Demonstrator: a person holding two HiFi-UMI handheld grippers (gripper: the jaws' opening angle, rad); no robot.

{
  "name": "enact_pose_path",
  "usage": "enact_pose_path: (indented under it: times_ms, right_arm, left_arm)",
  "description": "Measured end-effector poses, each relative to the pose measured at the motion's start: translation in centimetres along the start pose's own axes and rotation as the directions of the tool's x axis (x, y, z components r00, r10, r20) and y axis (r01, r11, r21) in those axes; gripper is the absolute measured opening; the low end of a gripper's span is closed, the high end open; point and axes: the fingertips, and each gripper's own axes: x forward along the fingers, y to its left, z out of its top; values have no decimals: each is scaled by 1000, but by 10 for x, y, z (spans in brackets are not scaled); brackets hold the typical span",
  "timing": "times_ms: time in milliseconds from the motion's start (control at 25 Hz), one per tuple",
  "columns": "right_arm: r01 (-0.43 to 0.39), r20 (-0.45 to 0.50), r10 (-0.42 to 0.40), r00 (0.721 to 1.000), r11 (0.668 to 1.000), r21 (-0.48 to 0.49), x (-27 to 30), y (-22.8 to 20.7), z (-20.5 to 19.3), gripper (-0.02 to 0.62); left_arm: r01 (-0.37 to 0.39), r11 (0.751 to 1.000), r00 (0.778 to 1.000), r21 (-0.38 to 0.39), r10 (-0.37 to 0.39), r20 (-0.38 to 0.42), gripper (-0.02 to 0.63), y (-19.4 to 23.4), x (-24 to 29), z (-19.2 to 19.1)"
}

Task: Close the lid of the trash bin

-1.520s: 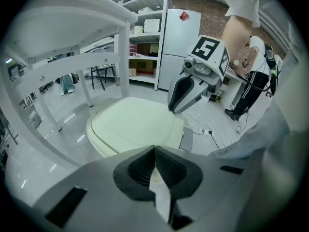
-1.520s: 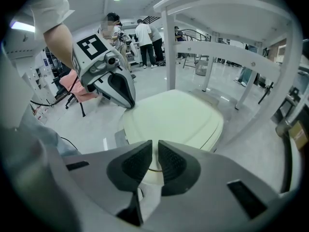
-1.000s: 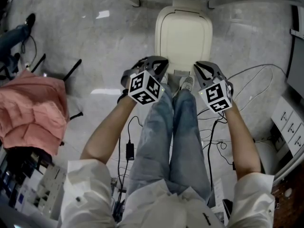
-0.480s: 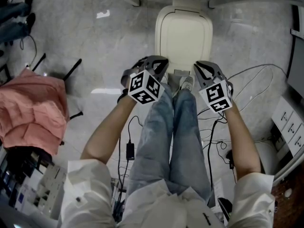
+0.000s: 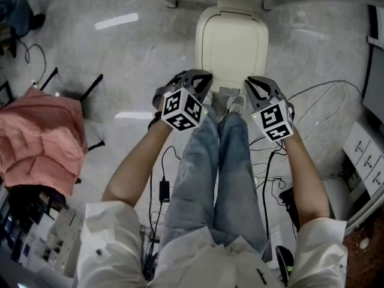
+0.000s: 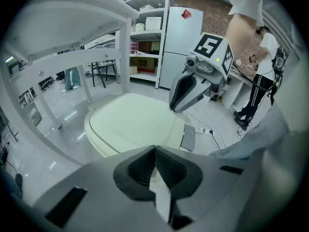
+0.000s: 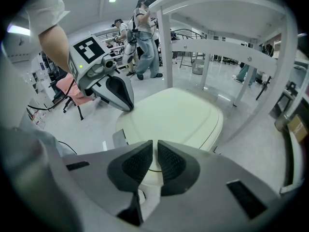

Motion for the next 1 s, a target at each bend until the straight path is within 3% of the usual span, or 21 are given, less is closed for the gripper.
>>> enact_pose_path:
  times_ms: [1000]
  right_arm:
    - [4, -11, -4, 1000, 1000, 9, 6, 1, -1, 34]
  left_arm:
    - [14, 1000, 1000, -20, -14, 3, 26, 0, 4, -2]
